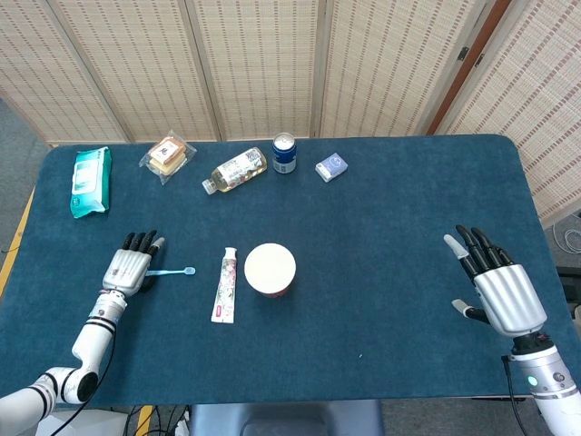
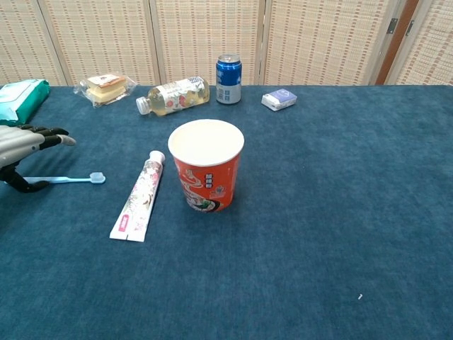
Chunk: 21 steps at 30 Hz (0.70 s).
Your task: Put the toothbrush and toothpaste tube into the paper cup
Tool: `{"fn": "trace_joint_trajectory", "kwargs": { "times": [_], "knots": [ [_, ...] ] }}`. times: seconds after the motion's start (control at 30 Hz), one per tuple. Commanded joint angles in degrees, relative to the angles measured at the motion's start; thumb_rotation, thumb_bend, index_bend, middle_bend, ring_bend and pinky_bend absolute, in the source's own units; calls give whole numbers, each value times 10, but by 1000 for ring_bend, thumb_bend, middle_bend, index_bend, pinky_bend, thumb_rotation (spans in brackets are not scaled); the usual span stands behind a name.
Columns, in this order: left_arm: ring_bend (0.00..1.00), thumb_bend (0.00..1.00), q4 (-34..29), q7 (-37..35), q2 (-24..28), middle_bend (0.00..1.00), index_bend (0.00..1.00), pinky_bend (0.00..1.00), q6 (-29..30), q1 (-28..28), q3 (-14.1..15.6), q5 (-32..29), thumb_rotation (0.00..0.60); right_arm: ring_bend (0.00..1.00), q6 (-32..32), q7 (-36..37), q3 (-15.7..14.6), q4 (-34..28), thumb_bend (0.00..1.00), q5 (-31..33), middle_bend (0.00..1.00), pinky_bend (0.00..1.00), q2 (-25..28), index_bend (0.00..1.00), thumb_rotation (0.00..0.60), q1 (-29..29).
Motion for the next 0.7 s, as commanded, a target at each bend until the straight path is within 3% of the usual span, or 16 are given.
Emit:
{"fn": "trace_joint_trajectory", "kwargs": {
  "times": [0.03, 0.7],
  "knots": [
    [0, 362, 1, 0, -1, 0, 83, 0, 0, 1, 0, -1, 600, 0, 0, 1, 0, 1, 0, 1, 0, 287, 0, 0, 600, 0],
    [0, 362, 5, 7, -4, 0, 424, 0, -1, 0, -1, -4, 600, 0, -3, 4, -1, 3, 0, 3, 0, 287, -1, 0, 600, 1]
  ]
}}
